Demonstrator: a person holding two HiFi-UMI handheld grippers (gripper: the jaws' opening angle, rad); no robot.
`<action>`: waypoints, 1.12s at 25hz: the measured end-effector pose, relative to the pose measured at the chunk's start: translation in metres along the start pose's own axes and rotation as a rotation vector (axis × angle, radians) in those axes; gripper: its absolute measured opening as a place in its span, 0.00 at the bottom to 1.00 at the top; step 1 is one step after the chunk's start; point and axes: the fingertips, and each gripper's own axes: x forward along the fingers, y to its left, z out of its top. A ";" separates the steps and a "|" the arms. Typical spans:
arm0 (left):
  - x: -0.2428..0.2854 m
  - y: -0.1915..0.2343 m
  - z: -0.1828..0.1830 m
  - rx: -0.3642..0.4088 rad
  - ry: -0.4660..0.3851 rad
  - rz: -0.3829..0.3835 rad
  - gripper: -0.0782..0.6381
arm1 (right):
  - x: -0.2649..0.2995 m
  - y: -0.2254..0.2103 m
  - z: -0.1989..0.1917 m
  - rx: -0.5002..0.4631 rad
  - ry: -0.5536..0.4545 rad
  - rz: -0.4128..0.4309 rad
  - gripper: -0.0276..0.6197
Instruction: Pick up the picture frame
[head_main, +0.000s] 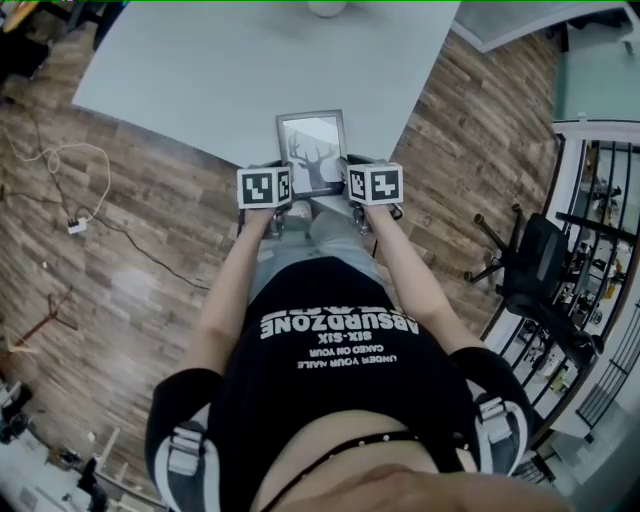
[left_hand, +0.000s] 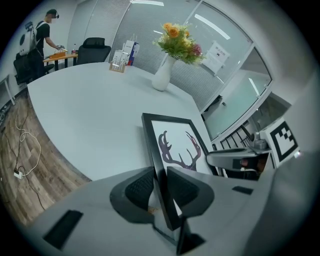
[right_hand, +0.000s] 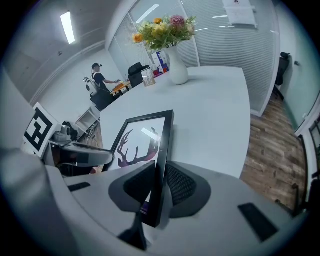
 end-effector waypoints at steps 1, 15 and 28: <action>-0.002 0.000 0.001 -0.001 -0.006 -0.001 0.24 | -0.001 0.001 0.001 -0.004 -0.004 0.000 0.17; -0.037 -0.023 0.014 0.053 -0.104 0.001 0.24 | -0.041 0.010 0.015 -0.025 -0.114 -0.006 0.17; -0.087 -0.041 0.038 0.110 -0.233 0.014 0.24 | -0.081 0.033 0.036 -0.056 -0.239 -0.011 0.17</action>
